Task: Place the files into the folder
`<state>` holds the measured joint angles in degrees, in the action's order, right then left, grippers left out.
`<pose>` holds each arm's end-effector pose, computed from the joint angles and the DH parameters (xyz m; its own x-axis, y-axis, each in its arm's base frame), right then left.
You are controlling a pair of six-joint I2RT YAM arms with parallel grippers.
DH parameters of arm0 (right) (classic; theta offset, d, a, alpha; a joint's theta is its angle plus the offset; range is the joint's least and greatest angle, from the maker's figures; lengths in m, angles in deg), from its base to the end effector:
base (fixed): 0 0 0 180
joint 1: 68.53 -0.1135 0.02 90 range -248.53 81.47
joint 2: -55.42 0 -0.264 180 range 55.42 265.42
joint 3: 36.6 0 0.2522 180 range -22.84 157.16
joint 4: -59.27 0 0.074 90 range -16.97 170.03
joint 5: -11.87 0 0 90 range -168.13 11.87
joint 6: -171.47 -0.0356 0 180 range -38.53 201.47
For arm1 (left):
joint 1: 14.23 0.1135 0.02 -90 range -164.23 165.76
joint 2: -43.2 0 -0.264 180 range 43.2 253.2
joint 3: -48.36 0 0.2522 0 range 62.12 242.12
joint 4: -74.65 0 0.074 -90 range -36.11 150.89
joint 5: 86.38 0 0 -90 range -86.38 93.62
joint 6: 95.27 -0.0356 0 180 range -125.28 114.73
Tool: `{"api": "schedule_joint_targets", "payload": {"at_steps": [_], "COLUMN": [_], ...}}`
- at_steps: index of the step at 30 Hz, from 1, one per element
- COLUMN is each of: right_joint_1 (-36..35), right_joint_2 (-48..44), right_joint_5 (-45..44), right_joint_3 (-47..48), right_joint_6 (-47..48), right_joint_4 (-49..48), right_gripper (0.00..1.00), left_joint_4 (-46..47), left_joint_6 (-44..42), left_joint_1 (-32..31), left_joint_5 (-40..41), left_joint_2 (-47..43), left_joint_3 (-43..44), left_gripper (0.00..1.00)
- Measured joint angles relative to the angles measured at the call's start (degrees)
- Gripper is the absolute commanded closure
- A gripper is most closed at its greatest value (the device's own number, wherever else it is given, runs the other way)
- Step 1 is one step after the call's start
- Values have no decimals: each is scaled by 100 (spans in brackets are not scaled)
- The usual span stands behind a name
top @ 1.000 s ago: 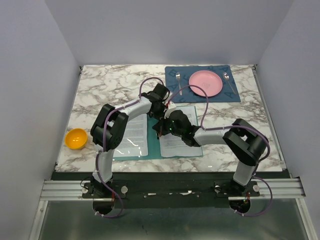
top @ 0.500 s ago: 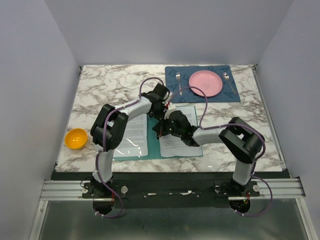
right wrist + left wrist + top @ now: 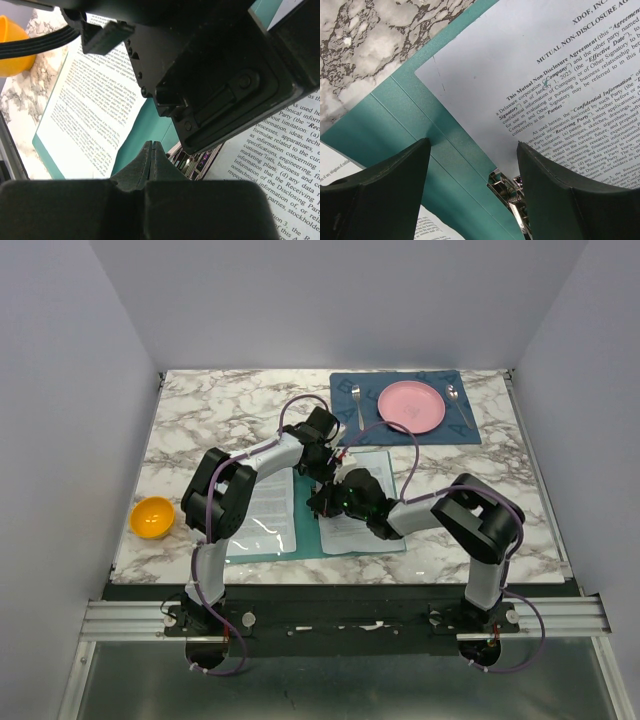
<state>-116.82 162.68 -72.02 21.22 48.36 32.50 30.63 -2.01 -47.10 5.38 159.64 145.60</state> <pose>0.2389 0.2737 0.1318 -0.6560 0.0803 -0.7505 -0.5364 0.6499 0.5384 0.3576 -0.2298 0.1691 -0.7788 0.4356 -0.4514 0.4874 0.8732 0.0018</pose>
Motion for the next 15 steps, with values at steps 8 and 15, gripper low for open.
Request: {"api": "schedule_joint_targets", "payload": {"at_steps": [8, 15], "right_joint_1": [0, 0], "right_joint_2": [125, 131], "right_joint_5": [2, -4], "right_joint_3": [-20, -33], "right_joint_6": [-57, -61], "right_joint_4": [-149, -120], "right_gripper": [99, 100], "left_joint_4": [-46, -83], "left_joint_6": [-33, -46], "left_joint_1": [0, 0], "left_joint_5": [0, 0], "left_joint_2": [0, 0], "left_joint_3": [20, 28], "left_gripper": [22, 23]}}
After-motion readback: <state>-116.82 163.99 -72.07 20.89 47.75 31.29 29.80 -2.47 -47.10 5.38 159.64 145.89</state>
